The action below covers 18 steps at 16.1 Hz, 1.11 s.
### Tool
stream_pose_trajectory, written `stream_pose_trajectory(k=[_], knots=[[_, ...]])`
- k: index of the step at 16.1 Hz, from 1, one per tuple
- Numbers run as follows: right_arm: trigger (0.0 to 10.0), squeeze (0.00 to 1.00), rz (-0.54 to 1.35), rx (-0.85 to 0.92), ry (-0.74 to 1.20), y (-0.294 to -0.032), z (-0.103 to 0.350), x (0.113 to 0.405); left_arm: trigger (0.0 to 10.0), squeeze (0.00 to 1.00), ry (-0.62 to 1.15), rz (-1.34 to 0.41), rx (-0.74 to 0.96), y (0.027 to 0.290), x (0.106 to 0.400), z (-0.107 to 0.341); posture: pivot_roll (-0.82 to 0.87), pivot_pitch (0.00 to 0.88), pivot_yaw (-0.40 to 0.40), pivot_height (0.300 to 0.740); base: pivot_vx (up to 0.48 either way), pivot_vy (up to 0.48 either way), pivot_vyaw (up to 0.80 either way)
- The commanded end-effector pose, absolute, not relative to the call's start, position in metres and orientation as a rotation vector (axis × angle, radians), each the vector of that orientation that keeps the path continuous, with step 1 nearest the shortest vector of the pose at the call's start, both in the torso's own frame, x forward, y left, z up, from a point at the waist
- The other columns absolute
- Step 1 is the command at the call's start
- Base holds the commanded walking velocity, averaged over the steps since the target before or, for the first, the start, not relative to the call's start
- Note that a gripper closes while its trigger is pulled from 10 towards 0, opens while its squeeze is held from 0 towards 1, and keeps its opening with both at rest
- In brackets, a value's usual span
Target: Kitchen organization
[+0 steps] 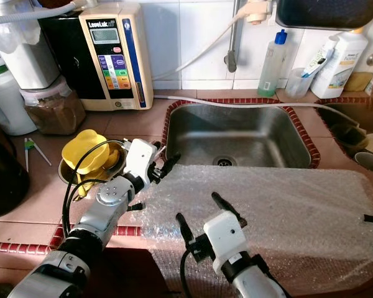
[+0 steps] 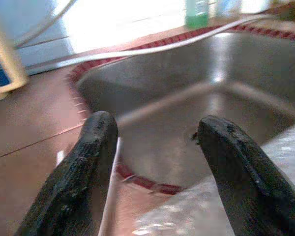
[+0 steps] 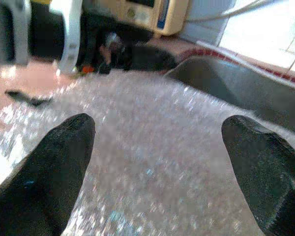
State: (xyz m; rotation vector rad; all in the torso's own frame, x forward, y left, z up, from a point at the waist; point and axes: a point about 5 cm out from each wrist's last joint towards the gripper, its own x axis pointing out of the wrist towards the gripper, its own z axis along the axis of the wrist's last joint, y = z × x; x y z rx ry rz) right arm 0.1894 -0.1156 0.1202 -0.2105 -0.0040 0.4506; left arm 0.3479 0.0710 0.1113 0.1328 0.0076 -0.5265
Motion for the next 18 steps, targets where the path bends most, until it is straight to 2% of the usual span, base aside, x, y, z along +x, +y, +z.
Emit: stream_pose_trajectory(k=[1, 8, 12, 13, 14, 15, 17, 18], knots=[[10.0, 0.00, 0.442, -0.208, -0.018, -0.116, 0.125, 0.191, 10.0, 1.00, 0.018, -0.482, 0.181, 0.076, 0.354, 0.113, -0.01, 0.037, 0.073, 0.740, 0.000, 0.000, 0.00], [10.0, 0.00, 0.438, -0.203, -0.027, -0.113, 0.128, 0.191, 10.0, 1.00, 0.095, -0.416, 0.198, 0.082, 0.364, 0.108, -0.01, 0.037, 0.085, 0.740, 0.000, 0.000, 0.00], [10.0, 0.00, 0.435, -0.205, -0.027, -0.114, 0.128, 0.189, 10.0, 1.00, 0.204, -0.383, 0.245, 0.091, 0.368, 0.099, -0.02, 0.038, 0.087, 0.740, 0.000, 0.000, 0.00], [10.0, 0.00, 0.434, -0.205, -0.028, -0.114, 0.129, 0.189, 10.0, 0.95, 0.221, -0.385, 0.251, 0.091, 0.368, 0.098, -0.02, 0.038, 0.087, 0.740, 0.000, 0.000, 0.00], [10.0, 0.00, 0.433, -0.206, -0.032, -0.114, 0.131, 0.189, 10.0, 0.17, 0.241, -0.386, 0.259, 0.092, 0.370, 0.098, -0.03, 0.038, 0.089, 0.740, 0.000, 0.000, 0.00], [10.0, 0.00, 0.431, -0.202, -0.037, -0.114, 0.133, 0.189, 10.0, 0.00, 0.253, -0.389, 0.260, 0.092, 0.370, 0.098, -0.03, 0.038, 0.089, 0.740, 0.000, 0.000, 0.00], [10.0, 0.00, 0.428, -0.187, -0.056, -0.113, 0.138, 0.191, 9.4, 0.00, 0.291, -0.397, 0.259, 0.092, 0.370, 0.096, -0.02, 0.039, 0.089, 0.740, 0.000, 0.000, 0.00], [10.0, 0.00, 0.424, -0.188, -0.065, -0.113, 0.140, 0.192, 8.0, 0.00, 0.303, -0.397, 0.262, 0.092, 0.370, 0.095, -0.02, 0.040, 0.088, 0.740, 0.000, 0.000, 0.00]])
